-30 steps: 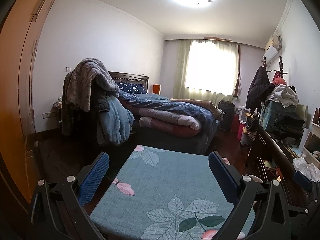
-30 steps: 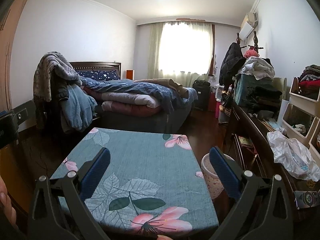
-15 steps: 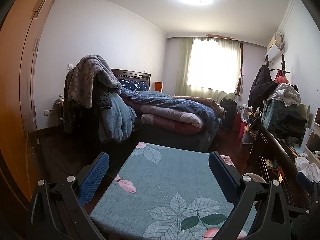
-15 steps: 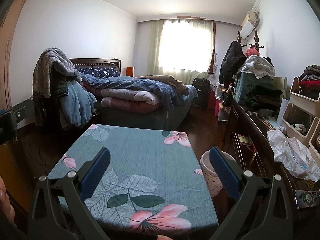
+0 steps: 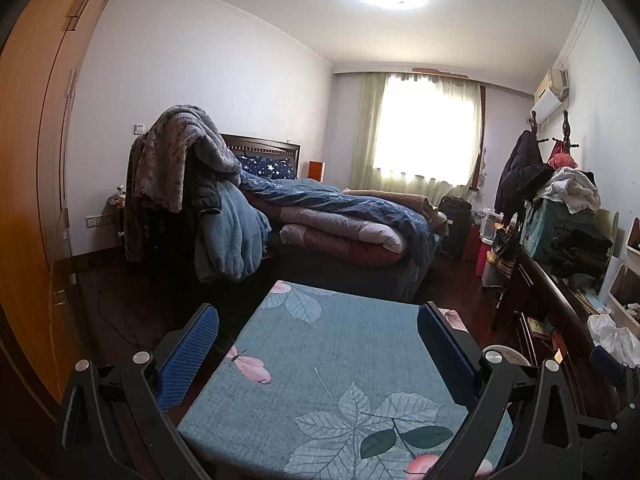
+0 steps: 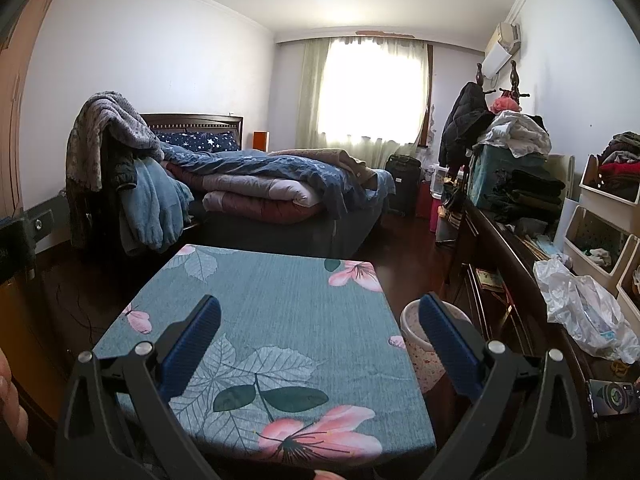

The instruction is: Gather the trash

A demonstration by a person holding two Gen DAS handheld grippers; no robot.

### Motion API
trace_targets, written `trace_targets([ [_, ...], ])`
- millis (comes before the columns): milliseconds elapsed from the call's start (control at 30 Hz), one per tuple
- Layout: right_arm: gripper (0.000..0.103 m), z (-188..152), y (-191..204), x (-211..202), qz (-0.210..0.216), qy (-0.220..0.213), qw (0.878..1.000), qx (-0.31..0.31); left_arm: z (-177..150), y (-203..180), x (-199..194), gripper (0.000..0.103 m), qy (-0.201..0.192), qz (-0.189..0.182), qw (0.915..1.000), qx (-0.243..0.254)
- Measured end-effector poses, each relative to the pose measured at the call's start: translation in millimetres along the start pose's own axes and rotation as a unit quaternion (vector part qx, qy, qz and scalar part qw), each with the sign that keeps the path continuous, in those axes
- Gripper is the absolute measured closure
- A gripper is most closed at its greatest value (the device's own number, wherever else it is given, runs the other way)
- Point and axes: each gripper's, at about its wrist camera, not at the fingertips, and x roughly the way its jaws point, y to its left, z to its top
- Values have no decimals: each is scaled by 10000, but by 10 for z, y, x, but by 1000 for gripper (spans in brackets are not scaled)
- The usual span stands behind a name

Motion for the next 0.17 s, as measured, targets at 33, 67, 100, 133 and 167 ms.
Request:
trace_targets([
  [33,4,-9,-13,-3,-1,-4,10000,2,-7,9,7,4,5,-5,10000,-32],
  [67,4,-14,-19,-6,-1,-9,10000,6,-13,16,8,4,13,-27,10000,-52],
  [100,4,-15,-21,-6,-3,-8,10000,5,-21,28,12,4,35,-46,10000,-77],
  [133,4,-23,-25,-12,-7,-11,10000,7,-24,42,21,4,52,-54,9999,-101],
  [167,4,-31,-28,-14,-11,-11,10000,3,-33,52,26,4,60,-61,9999,-127],
])
